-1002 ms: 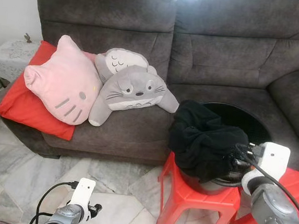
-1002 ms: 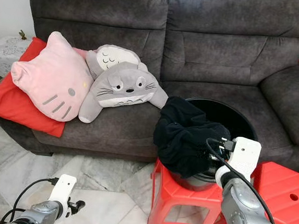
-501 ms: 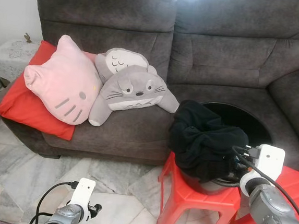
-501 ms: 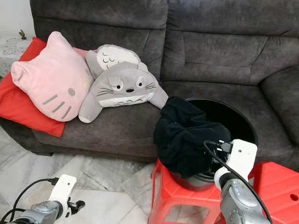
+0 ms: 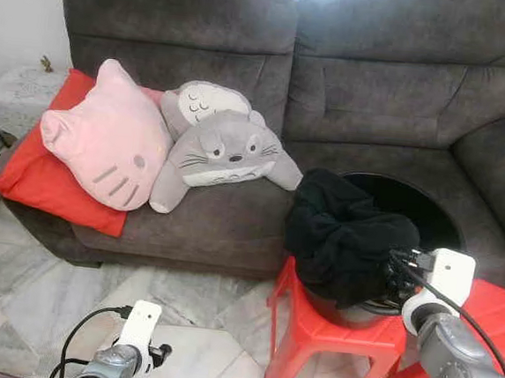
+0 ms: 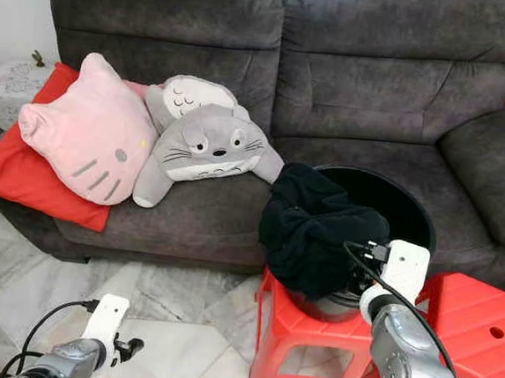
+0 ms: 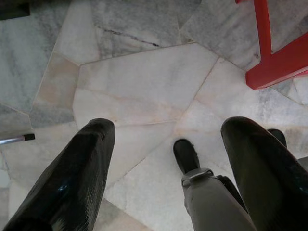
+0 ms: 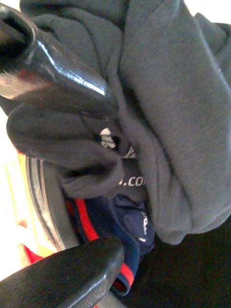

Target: Hang hanger

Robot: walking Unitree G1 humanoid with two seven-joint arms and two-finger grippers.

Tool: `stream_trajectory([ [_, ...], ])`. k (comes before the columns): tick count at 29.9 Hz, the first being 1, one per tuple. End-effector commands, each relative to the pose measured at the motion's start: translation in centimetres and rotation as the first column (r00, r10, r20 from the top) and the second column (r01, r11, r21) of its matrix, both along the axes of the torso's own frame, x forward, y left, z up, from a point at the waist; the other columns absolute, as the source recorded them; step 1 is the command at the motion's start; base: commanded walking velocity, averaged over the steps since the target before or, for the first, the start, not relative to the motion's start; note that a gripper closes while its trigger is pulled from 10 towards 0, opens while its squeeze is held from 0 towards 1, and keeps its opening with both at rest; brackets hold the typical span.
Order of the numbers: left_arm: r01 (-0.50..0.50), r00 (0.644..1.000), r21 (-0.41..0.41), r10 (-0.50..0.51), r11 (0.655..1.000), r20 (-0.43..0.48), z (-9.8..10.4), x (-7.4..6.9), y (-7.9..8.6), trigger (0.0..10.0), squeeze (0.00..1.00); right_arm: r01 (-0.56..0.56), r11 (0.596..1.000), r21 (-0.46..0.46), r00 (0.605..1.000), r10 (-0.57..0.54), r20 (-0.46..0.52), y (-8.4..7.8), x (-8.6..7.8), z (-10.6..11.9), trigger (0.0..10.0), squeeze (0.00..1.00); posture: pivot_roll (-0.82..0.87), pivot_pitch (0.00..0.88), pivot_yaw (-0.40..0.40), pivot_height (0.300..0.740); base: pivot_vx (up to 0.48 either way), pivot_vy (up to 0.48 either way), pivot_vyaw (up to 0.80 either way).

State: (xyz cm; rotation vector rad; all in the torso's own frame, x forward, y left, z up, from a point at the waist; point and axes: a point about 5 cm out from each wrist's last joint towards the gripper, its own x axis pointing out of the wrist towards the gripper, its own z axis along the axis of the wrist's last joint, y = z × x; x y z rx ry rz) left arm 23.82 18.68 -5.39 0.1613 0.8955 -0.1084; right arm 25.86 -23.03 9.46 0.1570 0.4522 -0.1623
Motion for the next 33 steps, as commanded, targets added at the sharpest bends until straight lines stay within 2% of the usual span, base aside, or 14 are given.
stream_trajectory([
  [1, 0.015, 1.0, 0.013, -0.015, 1.0, -0.02, -0.1, -0.3, 0.3, 10.0, 0.0, -0.018, 1.0, -0.004, 1.0, 0.018, -0.009, 0.1, 0.4, -0.2, 10.0, 0.0, -0.16, 0.0, 0.038, 0.74, 0.0, 0.0, 0.0],
  [8, 0.016, 1.0, 0.014, -0.015, 1.0, -0.02, -0.1, -0.3, 0.3, 10.0, 0.0, -0.05, 0.999, -0.001, 0.999, 0.05, -0.022, 0.3, 1.0, -0.5, 10.0, 0.0, -0.16, 0.0, 0.038, 0.74, 0.0, 0.0, 0.0],
  [19, 0.017, 1.0, 0.014, -0.017, 1.0, -0.022, -0.2, -0.3, 0.3, 10.0, 0.0, -0.117, 0.993, 0.036, 0.991, 0.119, -0.059, 0.9, 1.2, -1.3, 10.0, 0.0, -0.15, 0.0, 0.038, 0.74, 0.0, 0.0, 0.0],
  [23, 0.021, 1.0, 0.014, -0.02, 1.0, -0.023, -0.2, -0.3, 0.3, 10.0, 0.0, -0.095, 0.995, 0.039, 0.992, 0.098, -0.077, 0.6, 1.0, -1.8, 10.0, 0.0, -0.15, 0.0, 0.038, 0.74, 0.0, 0.0, 0.0],
  [24, 0.02, 1.0, 0.014, -0.02, 1.0, -0.023, -0.2, -0.3, 0.3, 10.0, 0.0, -0.093, 0.995, 0.04, 0.992, 0.096, -0.078, 0.6, 1.0, -1.8, 6.1, 0.0, -0.15, 0.0, 0.038, 0.74, 0.0, 0.0, 0.0],
  [25, 0.02, 1.0, 0.014, -0.02, 1.0, -0.023, -0.2, -0.3, 0.3, 10.0, 0.0, -0.093, 0.995, 0.041, 0.992, 0.096, -0.079, 0.6, 0.9, -1.9, 6.1, 0.0, -0.15, 0.0, 0.038, 0.74, 0.0, 0.0, 0.0],
  [26, 0.019, 1.0, 0.014, -0.019, 1.0, -0.023, -0.2, -0.3, 0.3, 10.0, 0.0, -0.099, 0.994, 0.041, 0.992, 0.102, -0.077, 0.6, 1.0, -1.9, 0.0, 0.0, -0.15, 0.0, 0.038, 0.74, 0.0, 0.0, 0.0],
  [33, 0.021, 1.0, 0.016, -0.021, 1.0, -0.022, -0.2, -0.3, 0.3, 10.0, 0.0, -0.102, 0.994, 0.035, 0.992, 0.104, -0.071, 0.6, 1.1, -1.8, 0.0, 0.0, -0.15, 0.0, 0.038, 0.74, 0.0, 0.0, 0.0],
])
